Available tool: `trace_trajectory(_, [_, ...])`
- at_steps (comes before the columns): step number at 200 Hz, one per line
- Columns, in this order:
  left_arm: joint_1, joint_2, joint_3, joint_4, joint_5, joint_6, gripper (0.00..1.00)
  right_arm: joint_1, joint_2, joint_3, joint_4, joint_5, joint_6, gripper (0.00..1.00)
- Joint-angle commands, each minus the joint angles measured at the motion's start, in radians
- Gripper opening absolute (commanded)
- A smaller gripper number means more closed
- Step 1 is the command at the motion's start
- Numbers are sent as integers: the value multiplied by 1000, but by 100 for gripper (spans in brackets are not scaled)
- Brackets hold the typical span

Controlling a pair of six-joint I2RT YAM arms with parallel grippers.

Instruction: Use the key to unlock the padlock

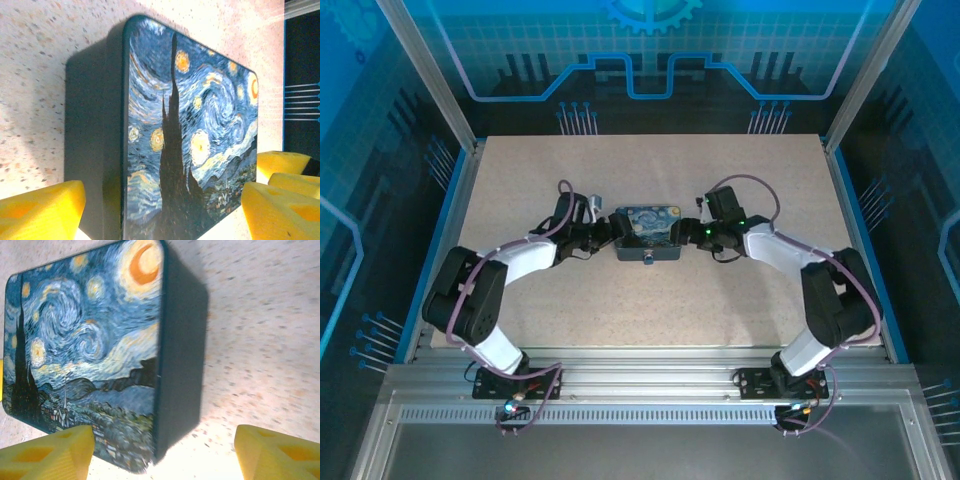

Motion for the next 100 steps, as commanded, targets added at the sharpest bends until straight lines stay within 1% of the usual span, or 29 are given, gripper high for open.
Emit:
trace_trajectory(1, [16, -89, -20, -103, -46, 60, 82, -24, -65, -4, -168, 135, -45, 73])
trace_trajectory(17, [15, -143, -36, -143, -50, 78, 82, -33, -74, 23, -266, 224, -67, 70])
trace_trajectory(38, [-5, -226, -82, -166, -49, 91, 82, -52, -49, 50, -341, 283, -90, 62])
trace_trajectory(55, [-35, -292, -119, -189, -54, 90, 82, -63, -16, 60, -358, 303, -105, 59])
trace_trajectory(74, [-75, -362, -159, -204, -67, 81, 82, -67, 20, 69, -357, 322, -116, 49])
trace_trajectory(93, [-109, -415, -203, -205, -75, 57, 83, -74, 68, 88, -356, 331, -122, 46])
trace_trajectory(100, [-118, -431, -219, -202, -77, 45, 82, -77, 88, 96, -358, 332, -125, 43])
